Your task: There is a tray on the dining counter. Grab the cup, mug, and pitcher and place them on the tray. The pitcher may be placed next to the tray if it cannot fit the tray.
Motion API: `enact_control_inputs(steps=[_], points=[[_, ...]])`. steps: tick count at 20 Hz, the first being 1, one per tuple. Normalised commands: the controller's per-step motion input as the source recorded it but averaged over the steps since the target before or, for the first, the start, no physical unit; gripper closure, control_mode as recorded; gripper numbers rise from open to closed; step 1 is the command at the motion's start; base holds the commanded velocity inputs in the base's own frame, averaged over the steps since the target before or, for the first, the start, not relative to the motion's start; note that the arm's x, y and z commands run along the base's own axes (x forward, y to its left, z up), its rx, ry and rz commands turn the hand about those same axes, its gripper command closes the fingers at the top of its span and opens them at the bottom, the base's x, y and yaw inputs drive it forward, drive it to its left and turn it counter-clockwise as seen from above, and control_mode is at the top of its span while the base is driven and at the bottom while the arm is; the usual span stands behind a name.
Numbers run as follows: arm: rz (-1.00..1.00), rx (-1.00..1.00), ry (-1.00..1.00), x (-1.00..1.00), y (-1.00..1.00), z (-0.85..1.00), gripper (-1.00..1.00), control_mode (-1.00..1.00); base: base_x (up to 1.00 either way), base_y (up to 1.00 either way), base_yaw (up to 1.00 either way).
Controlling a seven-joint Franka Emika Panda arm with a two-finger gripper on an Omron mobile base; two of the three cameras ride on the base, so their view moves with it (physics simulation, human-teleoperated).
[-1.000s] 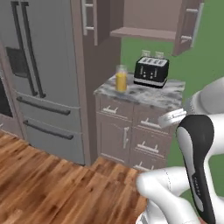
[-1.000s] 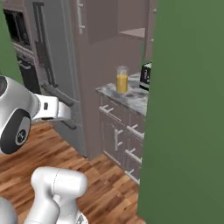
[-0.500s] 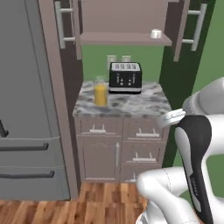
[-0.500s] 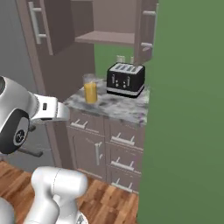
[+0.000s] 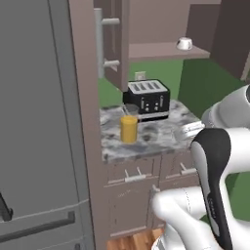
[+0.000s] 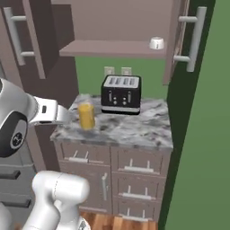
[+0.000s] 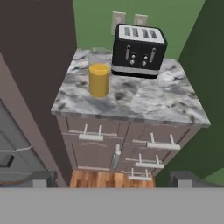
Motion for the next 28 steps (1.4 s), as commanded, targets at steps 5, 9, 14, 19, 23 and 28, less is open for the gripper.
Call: enact_control_inputs(steps=[5,9,14,19,23,28], points=[[0.00,0.00,0.00,0.00,0.00,0.00,-1.00,1.00,0.44,-0.45,-0.10],[0.00,0.00,0.00,0.00,0.00,0.00,-1.00,1.00,0.34,-0.82,-0.09],[0.00,0.00,0.00,0.00,0.00,0.00,-1.00,1.00,0.77,-0.32,-0.02],[0.00,0.00,0.00,0.00,0.00,0.00,-1.00,1.00,0.96,0.06,0.00],[0.00,0.00,0.00,0.00,0.00,0.00,-1.00,1.00,0.65,0.08,0.00],[0.00,0.00,0.00,0.00,0.00,0.00,-1.00,-1.00,0.12,0.00,0.00]])
